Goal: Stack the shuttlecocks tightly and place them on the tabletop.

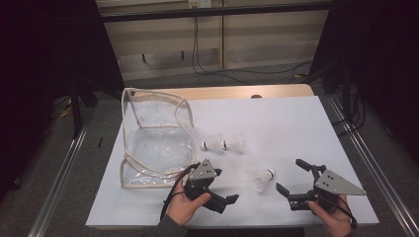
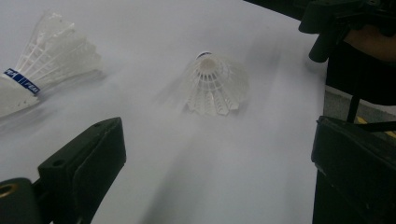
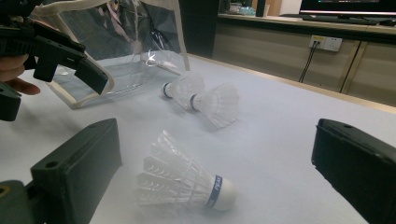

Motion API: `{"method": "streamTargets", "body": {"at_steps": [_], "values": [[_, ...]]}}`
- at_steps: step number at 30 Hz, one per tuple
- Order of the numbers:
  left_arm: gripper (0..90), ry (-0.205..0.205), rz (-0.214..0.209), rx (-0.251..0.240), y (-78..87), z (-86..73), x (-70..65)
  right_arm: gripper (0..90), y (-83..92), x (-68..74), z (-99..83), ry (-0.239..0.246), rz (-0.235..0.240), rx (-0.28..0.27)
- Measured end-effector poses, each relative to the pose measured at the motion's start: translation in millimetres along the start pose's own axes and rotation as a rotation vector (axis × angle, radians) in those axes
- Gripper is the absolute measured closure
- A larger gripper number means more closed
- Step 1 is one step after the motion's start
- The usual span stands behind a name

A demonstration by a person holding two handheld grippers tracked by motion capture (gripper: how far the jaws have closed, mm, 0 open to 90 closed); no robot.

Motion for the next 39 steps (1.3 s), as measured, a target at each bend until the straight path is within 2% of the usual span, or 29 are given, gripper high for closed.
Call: {"method": "streamTargets", "body": {"at_steps": [2, 5, 14, 19, 24, 32, 39], "values": [[3.3, -0.001, -0.005, -0.007, 1.6, -0.1, 0.0, 0.8, 0.0, -0.3, -0.1, -0.001, -0.001, -0.001], [3.3, -0.019, -0.011, 0.006, 8.0, -1.8, 0.7, 0.8, 0.3, -0.8, -0.3, -0.001, -0.004, 0.001], [5.7, -0.032, -0.05, 0.032, 15.1, -7.3, 0.0, 0.8, -0.2, -1.2, -0.1, -0.001, -0.007, 0.005], [5.9, -0.045, -0.049, 0.038, 18.2, -9.9, 0.6, 0.8, -0.3, -1.3, -0.6, -0.002, -0.005, 0.004], [2.5, -0.042, -0.025, 0.022, 24.3, -11.0, 4.9, 0.8, -0.3, -1.0, -0.1, -0.001, -0.005, 0.004], [2.5, -0.049, -0.04, 0.042, 27.9, -16.9, 7.7, 0.8, -1.0, -0.4, -0.9, -0.003, -0.001, 0.012], [2.7, -0.039, -0.034, 0.021, 37.9, -18.5, 11.8, 0.7, -1.5, -0.6, -1.1, -0.001, 0.0, 0.01]]}}
Point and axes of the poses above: each handheld gripper's, and its own axes: y roughly backward along the jaws, z roughly out of its top, x roughly to its left, the point moved 5 cm from there along -y, roughly forward along the jaws, and after that the axes turned 1 degree about y, right-handed, at the moved point
